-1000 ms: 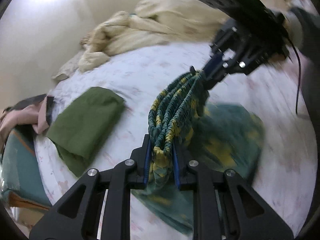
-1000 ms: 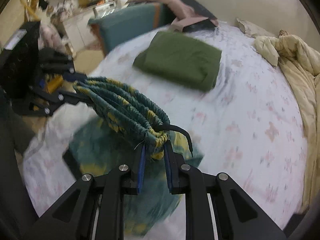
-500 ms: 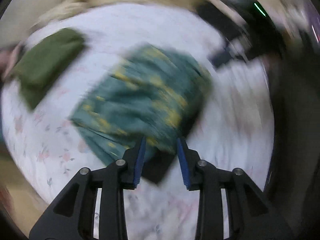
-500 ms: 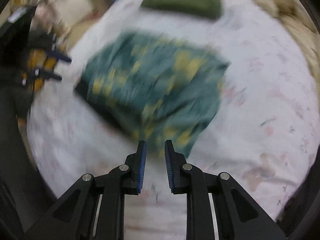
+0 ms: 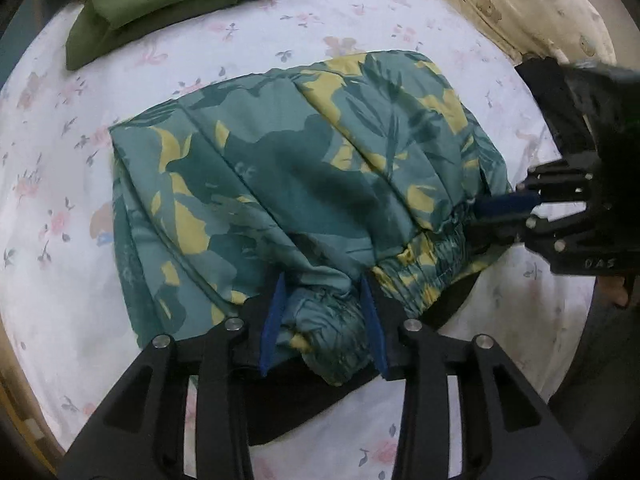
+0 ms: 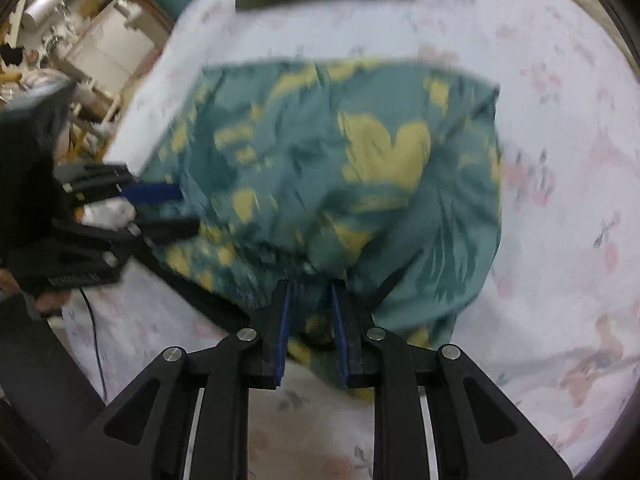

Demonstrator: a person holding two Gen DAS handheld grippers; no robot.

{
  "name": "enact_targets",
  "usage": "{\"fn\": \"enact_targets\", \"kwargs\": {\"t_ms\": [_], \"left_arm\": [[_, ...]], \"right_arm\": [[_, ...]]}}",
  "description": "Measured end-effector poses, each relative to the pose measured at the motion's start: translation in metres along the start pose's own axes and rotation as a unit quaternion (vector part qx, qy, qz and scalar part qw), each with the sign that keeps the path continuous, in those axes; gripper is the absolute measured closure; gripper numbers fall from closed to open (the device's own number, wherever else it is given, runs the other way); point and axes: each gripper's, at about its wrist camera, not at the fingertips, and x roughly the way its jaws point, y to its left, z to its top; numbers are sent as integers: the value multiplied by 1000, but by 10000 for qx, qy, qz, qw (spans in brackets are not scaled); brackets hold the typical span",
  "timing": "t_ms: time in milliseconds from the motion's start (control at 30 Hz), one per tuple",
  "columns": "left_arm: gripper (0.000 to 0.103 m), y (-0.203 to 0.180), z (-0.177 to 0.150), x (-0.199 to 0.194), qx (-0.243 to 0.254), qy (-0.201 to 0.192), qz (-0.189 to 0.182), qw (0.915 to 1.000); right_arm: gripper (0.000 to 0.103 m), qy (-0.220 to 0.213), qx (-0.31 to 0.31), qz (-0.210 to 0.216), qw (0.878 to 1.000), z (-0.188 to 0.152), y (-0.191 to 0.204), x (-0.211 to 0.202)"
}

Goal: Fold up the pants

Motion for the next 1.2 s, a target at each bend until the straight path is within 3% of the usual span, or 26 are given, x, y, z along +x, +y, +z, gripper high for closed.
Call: {"fn": "enact_targets", "kwargs": {"t_ms": [167,333,400,467,500,700,867,1033,1133,1167,1200], "left_arm": [[58,9,-3,-14,-102,23,-22,9999],[53,43,9,-55,-804,-619,-116,9948],[48,67,13,-65,-1277,-901,-14,9877],[41,84,17,-63,-1618,-935,121,9823],[41,94,19,-60,-1735,-932,205,9802],[41,138,33,-37,-1939,-804,389,9770],[41,144,54,-21,-1935,-742,153,9782],[41,136,81,-6,-1650,-581,96,9845],[49,130,89,4,-1502,-407,-9,9878],[65,128,92,8,-1446,-333,20,9889],[73,125,93,12,-1347,-195,31,9907]], "right_arm": [[77,194,18,53,9998,-11,-4,-3],[77,-771,292,403,9958,-5,-15,-54],[71,-1098,520,422,9917,2,-29,-68],[39,-1367,790,481,9863,11,-46,-75],[37,-1427,910,491,9843,16,-53,-76],[37,-1370,1650,726,9740,48,-103,-49],[37,-1332,1925,905,9680,64,-126,-32],[37,-1337,2034,1056,9642,77,-145,-27],[41,-1135,1871,1058,9700,84,-146,-17],[47,-1073,1780,1101,9719,86,-145,-14],[51,-1011,1695,1191,9731,88,-143,-11]]}}
